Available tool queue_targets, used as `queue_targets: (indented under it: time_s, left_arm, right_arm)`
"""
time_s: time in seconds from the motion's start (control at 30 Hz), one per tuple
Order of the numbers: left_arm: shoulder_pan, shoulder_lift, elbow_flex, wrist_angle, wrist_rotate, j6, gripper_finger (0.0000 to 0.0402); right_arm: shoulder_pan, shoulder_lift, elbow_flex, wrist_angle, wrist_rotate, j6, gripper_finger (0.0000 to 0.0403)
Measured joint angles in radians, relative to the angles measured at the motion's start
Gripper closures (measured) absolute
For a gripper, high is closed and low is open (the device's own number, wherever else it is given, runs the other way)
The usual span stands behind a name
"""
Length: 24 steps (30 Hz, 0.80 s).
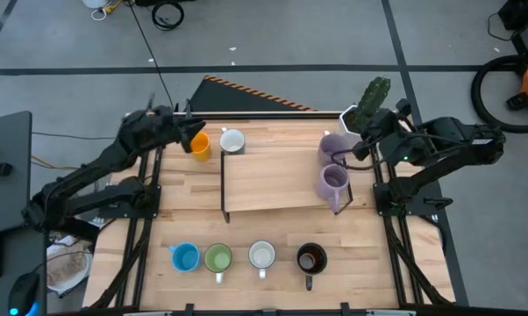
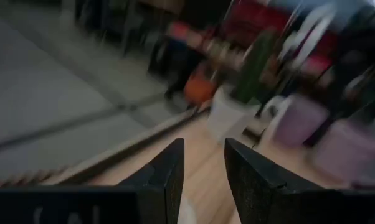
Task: Place coffee mugs
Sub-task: Put the yellow mug on the shelf
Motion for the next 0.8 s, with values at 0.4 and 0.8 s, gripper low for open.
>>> queue_targets:
  time_s: [0.4,0.8]
  left_arm:
    - [0.025,0.31,0.454,-0.841,-0.164,0.397,0.0285]
    - [-0.022,0.391,0.411,-0.962,-0.194,0.724,0.0227]
  right_arm:
    - [0.0,0.012,0.0,-0.001,-0.264,0.035,0.0267]
    - [0.0,0.052,0.0,0.016,-0.321,0.003,0.0267]
